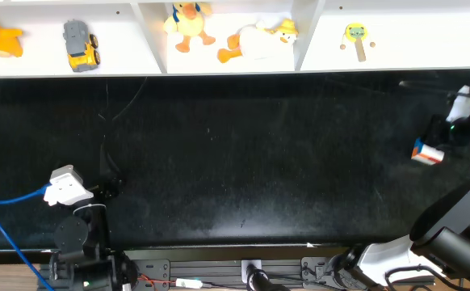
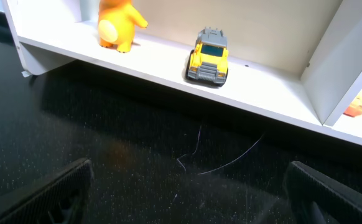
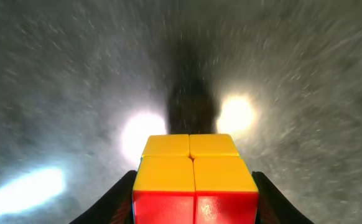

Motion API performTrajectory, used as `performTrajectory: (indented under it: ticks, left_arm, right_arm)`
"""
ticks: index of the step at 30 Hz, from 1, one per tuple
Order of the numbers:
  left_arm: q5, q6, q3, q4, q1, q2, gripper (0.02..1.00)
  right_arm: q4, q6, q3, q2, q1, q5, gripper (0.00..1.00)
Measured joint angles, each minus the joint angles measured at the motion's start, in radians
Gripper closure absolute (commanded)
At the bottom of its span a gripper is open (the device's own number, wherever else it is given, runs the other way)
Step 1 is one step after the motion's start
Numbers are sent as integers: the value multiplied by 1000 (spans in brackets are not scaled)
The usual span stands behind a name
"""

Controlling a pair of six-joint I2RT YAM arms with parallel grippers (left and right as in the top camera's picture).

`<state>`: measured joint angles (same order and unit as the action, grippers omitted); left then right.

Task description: Store Toys

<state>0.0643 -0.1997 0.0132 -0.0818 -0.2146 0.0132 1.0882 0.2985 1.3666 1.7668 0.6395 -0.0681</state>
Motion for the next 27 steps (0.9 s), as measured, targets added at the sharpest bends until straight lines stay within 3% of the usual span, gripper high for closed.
performTrajectory:
  ticks: [6,16,27]
  left_arm:
    - [0,0,0,0,0,0,20]
    - [0,0,0,0,0,0,20]
    - [0,0,0,0,0,0,20]
  right_arm:
    - [85,-3,156,0,-32,-13,956]
    - [89,2,294,0,-224,17,956]
    - [42,-16,294,-98,-202,15,954]
